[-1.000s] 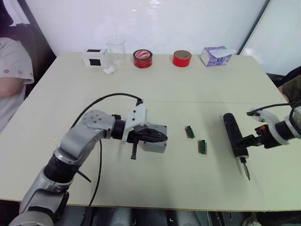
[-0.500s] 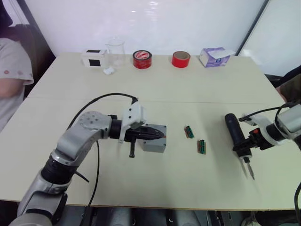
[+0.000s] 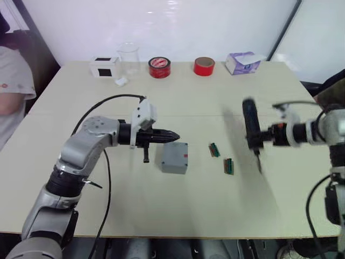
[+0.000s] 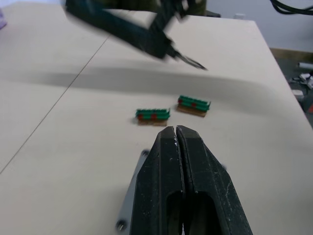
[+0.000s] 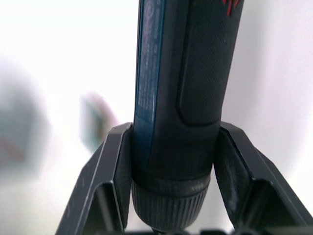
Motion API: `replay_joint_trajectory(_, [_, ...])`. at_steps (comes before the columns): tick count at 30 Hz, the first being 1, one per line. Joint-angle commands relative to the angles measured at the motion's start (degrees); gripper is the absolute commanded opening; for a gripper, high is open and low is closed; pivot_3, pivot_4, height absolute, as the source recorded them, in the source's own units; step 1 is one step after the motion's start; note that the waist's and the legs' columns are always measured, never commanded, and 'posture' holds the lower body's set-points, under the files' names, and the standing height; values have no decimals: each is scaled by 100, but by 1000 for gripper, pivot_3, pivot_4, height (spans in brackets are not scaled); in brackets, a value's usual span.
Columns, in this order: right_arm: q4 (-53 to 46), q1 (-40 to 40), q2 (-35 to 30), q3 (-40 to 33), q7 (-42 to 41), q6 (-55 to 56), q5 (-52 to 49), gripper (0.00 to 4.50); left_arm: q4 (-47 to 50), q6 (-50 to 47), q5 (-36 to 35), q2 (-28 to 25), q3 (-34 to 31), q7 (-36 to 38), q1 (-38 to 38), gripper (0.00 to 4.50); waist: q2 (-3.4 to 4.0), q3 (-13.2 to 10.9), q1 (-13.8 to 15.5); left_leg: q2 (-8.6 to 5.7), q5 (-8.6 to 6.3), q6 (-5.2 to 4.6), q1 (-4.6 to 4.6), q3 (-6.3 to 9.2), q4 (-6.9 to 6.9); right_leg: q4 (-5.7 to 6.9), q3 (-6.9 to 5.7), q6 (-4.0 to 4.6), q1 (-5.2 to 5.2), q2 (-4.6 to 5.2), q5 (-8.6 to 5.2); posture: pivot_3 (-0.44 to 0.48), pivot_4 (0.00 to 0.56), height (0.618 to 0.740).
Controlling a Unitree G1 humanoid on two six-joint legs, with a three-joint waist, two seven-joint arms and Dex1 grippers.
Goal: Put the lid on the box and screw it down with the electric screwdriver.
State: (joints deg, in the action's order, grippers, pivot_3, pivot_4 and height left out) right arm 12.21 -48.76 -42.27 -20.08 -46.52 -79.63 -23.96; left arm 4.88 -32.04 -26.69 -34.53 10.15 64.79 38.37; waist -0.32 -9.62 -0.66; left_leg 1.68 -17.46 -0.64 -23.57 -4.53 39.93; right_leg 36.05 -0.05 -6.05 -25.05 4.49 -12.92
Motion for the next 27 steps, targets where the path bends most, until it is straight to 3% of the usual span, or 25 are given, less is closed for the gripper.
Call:
replay_joint_trajectory(1, [-2293, -117, 1154, -1885, 904, 550, -971, 1817, -197, 208, 139, -62, 33, 249, 182, 0, 1, 1, 43, 2, 5, 8, -5, 2, -8, 6, -1, -3, -9, -4, -4, 0, 150, 740])
replay_joint_trajectory(5, [-3496, 73, 2306, -2018, 1653, 525, -1543, 1817, -254, 193, 276, -52, 168, 382, 223, 0, 2, 2, 126, 3, 14, 24, -5, 8, -17, 5, -12, 2, -2, -3, -7, 0, 150, 740])
replay_joint_trajectory(7, [-4182, 562, 2634, -1408, 1721, 988, -1571, 1817, -397, 349, 556, 144, 288, 126, 296, 0, 1, 2, 144, -5, 14, 25, -1, 4, -14, 3, -11, 2, 6, 9, -6, 0, 150, 740])
replay_joint_trajectory(10, [-4789, 1324, 2581, -279, 1468, 1733, -1357, 1817, -590, 330, 815, 520, 366, -329, 472, 0, 1, 2, 126, -18, 13, 22, 4, 11, -7, -1, -11, 3, 22, 18, -6, 0, 150, 740])
replay_joint_trajectory(16, [-4690, 2319, 2809, 828, 1486, 3114, -901, 1817, 14, 172, 915, 129, 646, 98, 145, 0, 1, 1, -12, -16, 8, 15, 6, 14, -6, -1, -9, 0, 19, 12, -8, 0, 150, 740])
replay_joint_trajectory(27, [-4132, 2613, 2848, 1605, 1704, 4450, -330, 1817, 74, 155, 1186, 44, 872, 53, -190, 0, -1, 1, 6, -13, 10, 16, 12, 12, -5, 4, -8, 0, 22, 11, -9, 0, 150, 740])
